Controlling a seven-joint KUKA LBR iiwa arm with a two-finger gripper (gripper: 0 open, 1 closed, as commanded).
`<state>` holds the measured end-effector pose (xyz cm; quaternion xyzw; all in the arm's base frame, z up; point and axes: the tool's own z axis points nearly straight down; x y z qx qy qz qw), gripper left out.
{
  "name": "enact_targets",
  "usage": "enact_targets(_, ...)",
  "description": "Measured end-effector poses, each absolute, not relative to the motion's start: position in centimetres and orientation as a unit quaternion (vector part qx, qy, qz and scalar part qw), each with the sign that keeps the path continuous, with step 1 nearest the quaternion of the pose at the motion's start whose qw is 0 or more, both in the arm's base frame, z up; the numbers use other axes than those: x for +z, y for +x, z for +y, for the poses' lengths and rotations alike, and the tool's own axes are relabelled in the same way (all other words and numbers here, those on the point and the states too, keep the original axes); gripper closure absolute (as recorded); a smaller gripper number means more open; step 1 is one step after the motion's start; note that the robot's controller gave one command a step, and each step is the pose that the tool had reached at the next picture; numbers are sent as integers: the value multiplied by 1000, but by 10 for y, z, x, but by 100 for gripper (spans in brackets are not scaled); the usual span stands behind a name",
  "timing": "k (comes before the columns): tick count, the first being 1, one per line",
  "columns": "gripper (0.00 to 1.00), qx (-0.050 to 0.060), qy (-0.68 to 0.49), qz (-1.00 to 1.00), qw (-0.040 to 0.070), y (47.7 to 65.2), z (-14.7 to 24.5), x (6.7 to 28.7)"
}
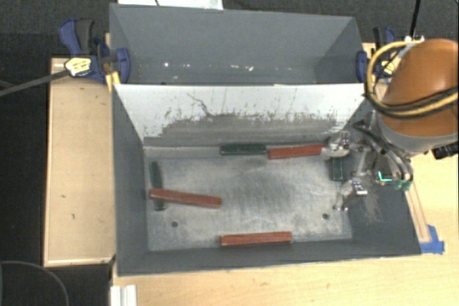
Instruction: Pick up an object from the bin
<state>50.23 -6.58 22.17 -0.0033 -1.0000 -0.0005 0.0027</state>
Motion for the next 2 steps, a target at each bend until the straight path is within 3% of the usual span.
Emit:
enact_targets(1, 100, 0, -1, -1000, -2, 504, -65, 226)
enact_targets(2, 100, 0, 0, -1000, -2, 504, -65, 226)
